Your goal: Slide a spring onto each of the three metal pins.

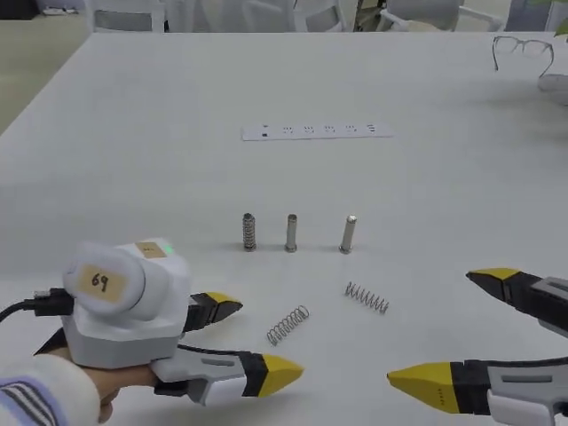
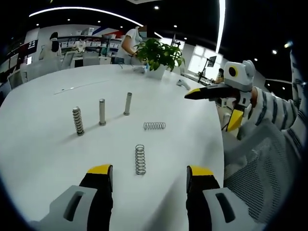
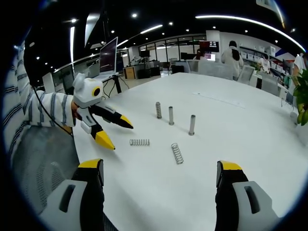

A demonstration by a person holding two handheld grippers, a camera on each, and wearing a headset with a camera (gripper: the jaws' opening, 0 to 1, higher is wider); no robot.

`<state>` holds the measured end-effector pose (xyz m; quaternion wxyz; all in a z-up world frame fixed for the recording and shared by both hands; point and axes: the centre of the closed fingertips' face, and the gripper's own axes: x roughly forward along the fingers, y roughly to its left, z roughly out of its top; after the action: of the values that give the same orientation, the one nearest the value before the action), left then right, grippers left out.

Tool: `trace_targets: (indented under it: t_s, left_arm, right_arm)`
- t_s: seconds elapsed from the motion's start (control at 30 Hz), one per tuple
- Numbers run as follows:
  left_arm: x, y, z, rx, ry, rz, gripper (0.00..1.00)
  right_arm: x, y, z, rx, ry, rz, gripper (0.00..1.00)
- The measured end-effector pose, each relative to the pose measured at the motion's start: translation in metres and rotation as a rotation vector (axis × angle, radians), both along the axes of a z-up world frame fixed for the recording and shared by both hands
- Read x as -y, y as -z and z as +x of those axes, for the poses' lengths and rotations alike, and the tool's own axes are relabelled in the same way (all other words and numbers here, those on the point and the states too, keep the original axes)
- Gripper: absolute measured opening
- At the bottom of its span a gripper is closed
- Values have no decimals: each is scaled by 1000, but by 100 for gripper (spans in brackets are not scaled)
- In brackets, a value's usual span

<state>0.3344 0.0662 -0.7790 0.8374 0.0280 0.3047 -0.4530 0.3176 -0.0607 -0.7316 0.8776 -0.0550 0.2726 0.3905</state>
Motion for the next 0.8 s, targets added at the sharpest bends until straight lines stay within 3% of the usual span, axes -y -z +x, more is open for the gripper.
trace_targets:
  t_s: [0.2, 0.3, 0.6, 0.8]
  left_arm:
    - [7, 6, 2, -25, -3, 12, 43]
    - [8, 10, 3, -14, 0, 33, 41]
    - [10, 18, 8, -25, -15, 51, 34]
    - [13, 21, 11, -15, -12, 58, 32]
  right_arm:
    - [1, 1, -1, -4, 3, 0, 96]
    - [2, 1, -2, -4, 7, 1, 96]
    - [1, 3, -5, -13, 0, 10, 96]
    - [1, 4, -5, -19, -5, 9, 95]
